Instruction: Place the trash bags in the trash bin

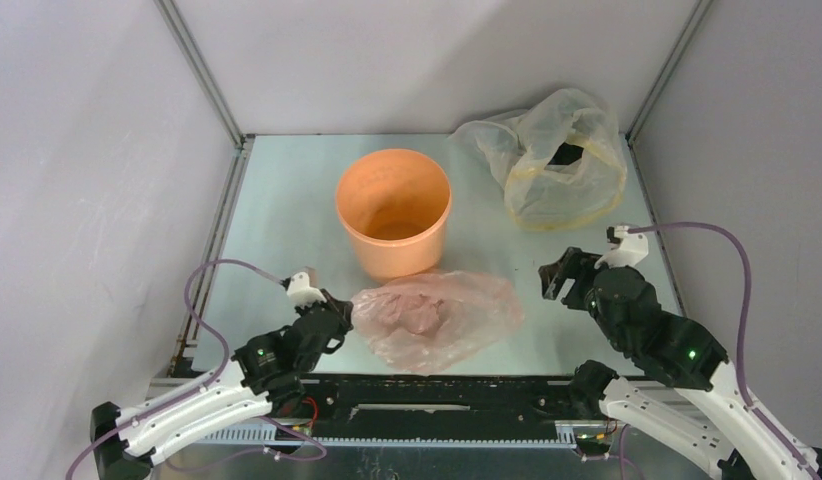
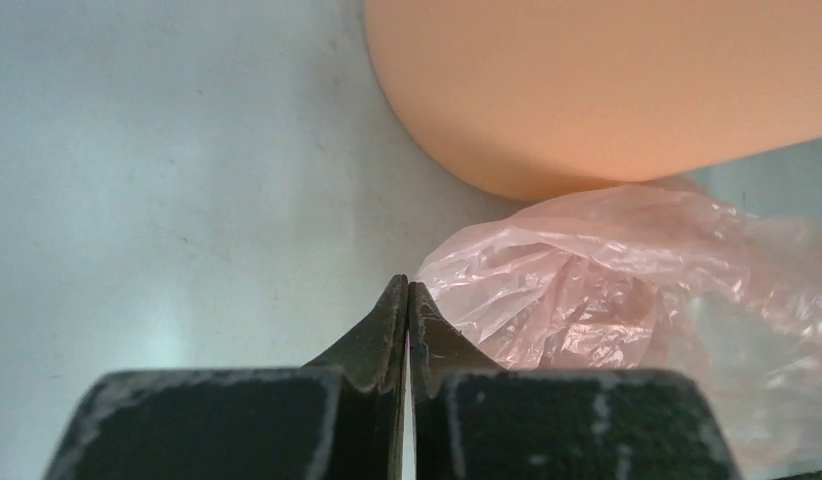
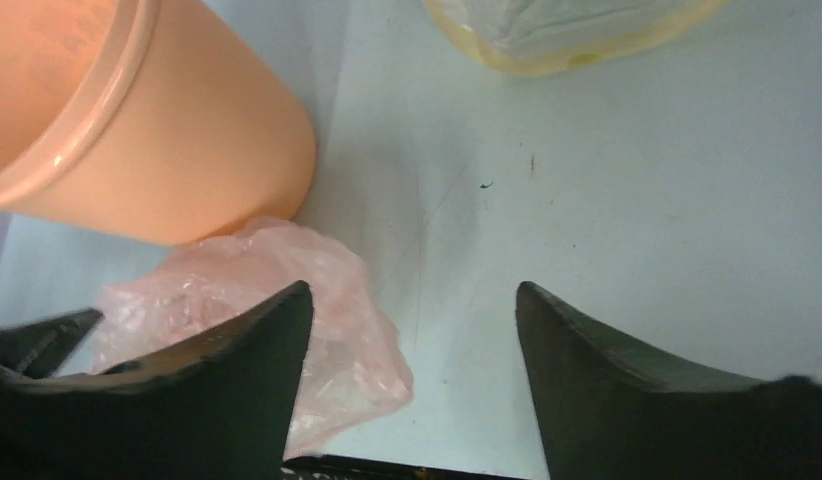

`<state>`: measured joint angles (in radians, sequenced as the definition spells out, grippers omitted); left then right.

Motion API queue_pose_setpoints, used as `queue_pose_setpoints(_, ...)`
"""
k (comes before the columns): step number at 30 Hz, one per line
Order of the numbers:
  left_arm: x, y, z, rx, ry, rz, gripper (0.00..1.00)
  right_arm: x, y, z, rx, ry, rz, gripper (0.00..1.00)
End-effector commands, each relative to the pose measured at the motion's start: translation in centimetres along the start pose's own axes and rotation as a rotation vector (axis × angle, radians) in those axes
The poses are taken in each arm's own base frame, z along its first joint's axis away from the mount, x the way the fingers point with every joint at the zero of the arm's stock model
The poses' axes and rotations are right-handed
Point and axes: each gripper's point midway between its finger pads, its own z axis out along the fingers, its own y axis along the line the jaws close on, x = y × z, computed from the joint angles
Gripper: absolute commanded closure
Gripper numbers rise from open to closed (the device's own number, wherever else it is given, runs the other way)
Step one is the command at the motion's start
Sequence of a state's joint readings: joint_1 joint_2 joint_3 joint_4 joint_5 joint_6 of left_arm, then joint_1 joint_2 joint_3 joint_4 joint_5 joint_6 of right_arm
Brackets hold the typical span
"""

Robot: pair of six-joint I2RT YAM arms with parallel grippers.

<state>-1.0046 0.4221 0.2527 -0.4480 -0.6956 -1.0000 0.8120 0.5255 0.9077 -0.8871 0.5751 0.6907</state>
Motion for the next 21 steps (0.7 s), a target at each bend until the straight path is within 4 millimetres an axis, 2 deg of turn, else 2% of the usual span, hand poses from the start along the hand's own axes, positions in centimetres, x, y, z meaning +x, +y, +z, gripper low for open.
queue_pose_setpoints(1,-2.7,-1.0,-0.4,0.009,-0.052,0.072,0.97,0.7,2.3,0.3,-0.133,0.036,-0.118,0.19)
queue_pose_setpoints(4,-3.3,-2.4,-0.8,0.064,-0.045,0.123,0.97,2.5,5.9,0.0,-0.349,0.11,-0.223,0.14)
queue_pose_setpoints(6,-3.6,-2.9,-0.9,0.082,-0.048,0.147,0.97,4.0,7.7,0.2,-0.438,0.177,-0.283,0.14)
queue_pose_setpoints(12,-4.2,-4.1,-1.1,0.12,-0.051,0.182,0.96,7.3,10.5,2.5,-0.501,0.292,-0.417,0.15)
queue_pose_setpoints(14,-4.2,-4.4,-1.0,0.128,-0.05,0.19,0.96,8.3,10.6,3.8,-0.464,0.315,-0.446,0.15)
queue_pose_setpoints(16,-4.4,-4.5,-1.0,0.126,-0.051,0.2,0.97,9.0,9.7,5.4,-0.374,0.335,-0.454,0.17)
queue_pose_setpoints(18,-4.4,-4.6,-1.0,0.127,-0.05,0.207,0.97,9.6,8.4,6.7,-0.272,0.355,-0.454,0.22)
queue_pose_setpoints(21,-4.5,-4.5,-1.0,0.122,-0.053,0.215,0.97,10.6,7.1,7.6,-0.186,0.388,-0.416,0.32)
